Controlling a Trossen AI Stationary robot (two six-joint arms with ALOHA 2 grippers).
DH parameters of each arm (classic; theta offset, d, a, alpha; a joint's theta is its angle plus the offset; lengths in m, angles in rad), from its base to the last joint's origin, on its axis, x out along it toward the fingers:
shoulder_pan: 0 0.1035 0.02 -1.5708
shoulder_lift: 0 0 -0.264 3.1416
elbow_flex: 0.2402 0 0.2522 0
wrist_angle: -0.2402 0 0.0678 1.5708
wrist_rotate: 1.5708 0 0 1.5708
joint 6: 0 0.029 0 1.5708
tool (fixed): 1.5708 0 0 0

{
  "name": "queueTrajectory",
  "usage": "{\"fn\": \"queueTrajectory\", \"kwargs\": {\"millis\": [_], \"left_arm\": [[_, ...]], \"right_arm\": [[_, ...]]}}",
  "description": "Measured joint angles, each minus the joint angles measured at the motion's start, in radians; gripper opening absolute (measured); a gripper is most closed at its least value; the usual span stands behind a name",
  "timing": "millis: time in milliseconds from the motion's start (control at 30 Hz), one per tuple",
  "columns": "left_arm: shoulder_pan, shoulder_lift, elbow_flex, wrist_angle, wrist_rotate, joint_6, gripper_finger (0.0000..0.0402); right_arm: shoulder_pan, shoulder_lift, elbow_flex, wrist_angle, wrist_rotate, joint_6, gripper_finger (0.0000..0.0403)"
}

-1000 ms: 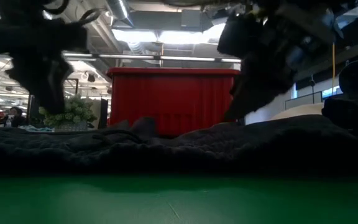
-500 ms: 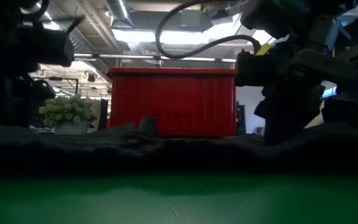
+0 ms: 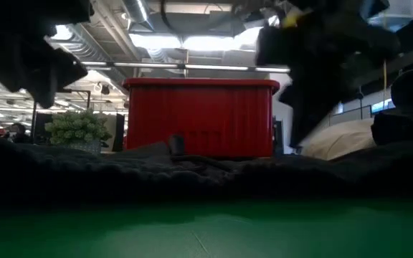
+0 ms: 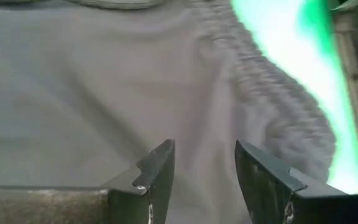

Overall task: Fold laundry
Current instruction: Fold the gray short

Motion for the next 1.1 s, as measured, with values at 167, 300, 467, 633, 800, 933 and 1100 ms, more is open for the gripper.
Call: {"fn": "queueTrajectory", "kwargs": {"millis": [167,300,467,633,800,933,1100], "left_arm": [[0.0,-0.003,0.061,-0.208,-0.192,0.027,0.016],[0.006,-0.003,0.056,-0.361,-0.403,0.018,0.016],[0.067,-0.003,0.008,-0.449,-0.418,-0.021,0.0159],[0.133,-0.003,-0.08,-0.449,-0.352,-0.046,0.0148],[0.16,-0.003,-0.13,-0.422,-0.26,-0.112,0.0143],[0.14,-0.003,-0.134,-0.315,-0.142,-0.113,0.0143],[0.085,-0.003,-0.134,-0.124,-0.007,-0.112,0.0141]], "right_arm": [[0.0,0.002,0.054,0.182,-0.003,-0.086,0.0],[0.0,0.002,0.054,0.3,-0.042,-0.114,0.0],[0.015,0.004,0.054,0.265,-0.064,-0.091,0.0],[0.039,0.051,0.054,0.191,-0.124,-0.034,0.0],[0.05,0.12,0.054,0.076,-0.151,0.026,0.0],[0.036,0.135,0.057,-0.009,-0.111,0.063,0.0],[0.002,0.134,0.058,-0.061,-0.089,0.071,0.0]]}}
